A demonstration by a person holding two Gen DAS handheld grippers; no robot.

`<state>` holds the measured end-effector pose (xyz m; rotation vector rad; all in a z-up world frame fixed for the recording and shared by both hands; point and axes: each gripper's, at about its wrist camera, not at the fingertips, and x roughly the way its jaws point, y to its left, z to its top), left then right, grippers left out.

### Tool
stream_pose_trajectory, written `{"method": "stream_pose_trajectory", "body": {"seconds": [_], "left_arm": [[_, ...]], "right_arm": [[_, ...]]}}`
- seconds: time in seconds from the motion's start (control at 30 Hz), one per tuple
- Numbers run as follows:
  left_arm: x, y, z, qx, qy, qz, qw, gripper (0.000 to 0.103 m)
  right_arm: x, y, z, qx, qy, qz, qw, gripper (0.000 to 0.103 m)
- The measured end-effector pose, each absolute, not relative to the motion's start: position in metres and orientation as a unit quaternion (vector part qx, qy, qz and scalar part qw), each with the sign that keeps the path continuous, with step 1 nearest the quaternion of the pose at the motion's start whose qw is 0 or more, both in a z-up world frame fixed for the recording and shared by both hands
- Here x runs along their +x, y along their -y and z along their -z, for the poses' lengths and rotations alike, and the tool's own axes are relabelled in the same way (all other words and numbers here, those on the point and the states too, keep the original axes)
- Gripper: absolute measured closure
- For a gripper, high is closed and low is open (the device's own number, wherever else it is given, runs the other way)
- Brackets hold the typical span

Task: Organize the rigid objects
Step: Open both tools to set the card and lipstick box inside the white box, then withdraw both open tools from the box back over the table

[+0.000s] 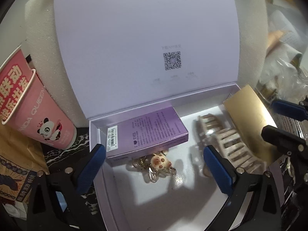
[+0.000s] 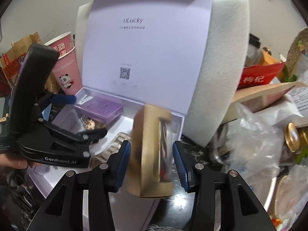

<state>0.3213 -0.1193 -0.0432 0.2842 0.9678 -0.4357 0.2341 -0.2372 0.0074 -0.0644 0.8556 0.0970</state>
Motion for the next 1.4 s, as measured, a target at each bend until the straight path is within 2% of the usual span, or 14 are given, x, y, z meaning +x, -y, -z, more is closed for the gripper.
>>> {"method": "stream_pose_trajectory", "body": {"seconds": [0.23, 0.57, 0.8, 0.9, 1.3, 1.4], "left_arm": [[0.313, 0.124, 0.037, 0.127, -0.454, 0.202, 0.858, 0.000], [0.277, 0.122, -0.019, 0.117, -0.428, 0.203, 0.873, 0.000], [0.279, 0.098, -0.043, 0.096, -0.416, 0.198, 0.882, 0.000], [0.272, 0.091, -0.052, 0.091, -0.408, 0.195, 0.887, 0.000], [0.228, 0.077, -0.082, 0.089, -0.372, 0.197, 0.903, 0.000], [0.214, 0.072, -0.090, 0.088, -0.362, 0.202, 0.906, 0.000]], "right_arm": [[0.221, 0.245, -0.028, -0.041, -0.395, -0.037, 0.917, 0.056], [0.199, 0.252, -0.042, -0.037, -0.380, -0.033, 0.924, 0.055], [0.180, 0.256, -0.057, -0.033, -0.363, -0.028, 0.931, 0.050], [0.171, 0.257, -0.063, -0.027, -0.356, -0.029, 0.934, 0.045], [0.133, 0.250, -0.081, -0.026, -0.334, -0.030, 0.942, 0.039], [0.121, 0.248, -0.085, -0.025, -0.326, -0.030, 0.944, 0.034]]}}
